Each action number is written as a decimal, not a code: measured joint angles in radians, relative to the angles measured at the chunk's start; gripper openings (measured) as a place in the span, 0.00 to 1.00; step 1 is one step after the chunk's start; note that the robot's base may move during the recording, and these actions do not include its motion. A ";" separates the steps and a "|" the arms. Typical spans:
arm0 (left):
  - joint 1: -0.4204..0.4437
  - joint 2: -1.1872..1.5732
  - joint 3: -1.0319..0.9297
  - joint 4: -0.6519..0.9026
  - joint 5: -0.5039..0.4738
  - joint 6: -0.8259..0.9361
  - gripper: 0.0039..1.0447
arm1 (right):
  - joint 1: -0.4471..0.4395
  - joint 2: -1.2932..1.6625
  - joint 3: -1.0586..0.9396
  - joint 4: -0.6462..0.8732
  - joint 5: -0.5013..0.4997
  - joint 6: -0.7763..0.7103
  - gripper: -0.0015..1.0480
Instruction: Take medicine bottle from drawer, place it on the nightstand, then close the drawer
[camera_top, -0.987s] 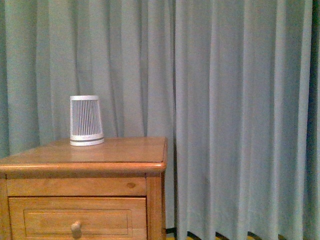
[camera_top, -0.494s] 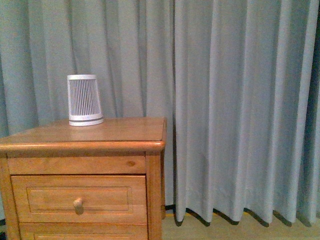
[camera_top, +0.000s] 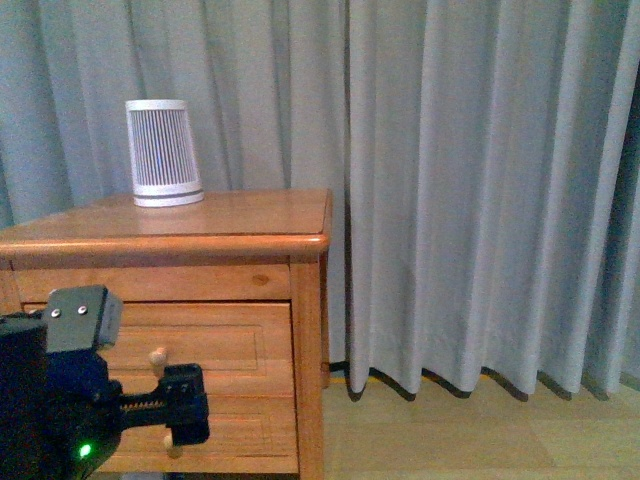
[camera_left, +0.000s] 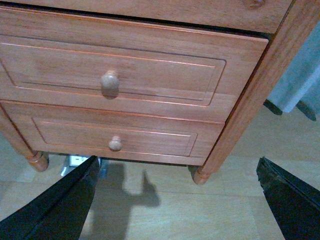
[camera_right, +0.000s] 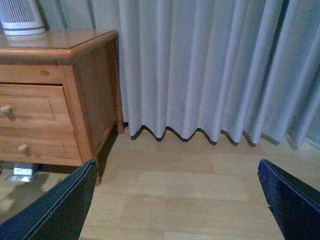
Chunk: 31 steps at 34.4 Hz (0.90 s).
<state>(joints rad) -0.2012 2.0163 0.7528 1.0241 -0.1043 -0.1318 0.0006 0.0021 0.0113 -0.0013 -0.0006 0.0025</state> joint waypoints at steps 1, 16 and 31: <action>0.000 0.022 0.036 -0.016 0.004 -0.001 0.94 | 0.000 0.000 0.000 0.000 0.000 0.000 0.93; 0.056 0.251 0.372 -0.127 0.026 0.001 0.94 | 0.000 0.000 0.000 0.000 0.000 0.000 0.93; 0.098 0.377 0.498 -0.103 0.080 0.106 0.94 | 0.000 0.000 0.000 0.000 0.000 0.000 0.93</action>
<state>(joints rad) -0.1036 2.3936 1.2510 0.9211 -0.0238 -0.0261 0.0006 0.0021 0.0113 -0.0013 -0.0006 0.0025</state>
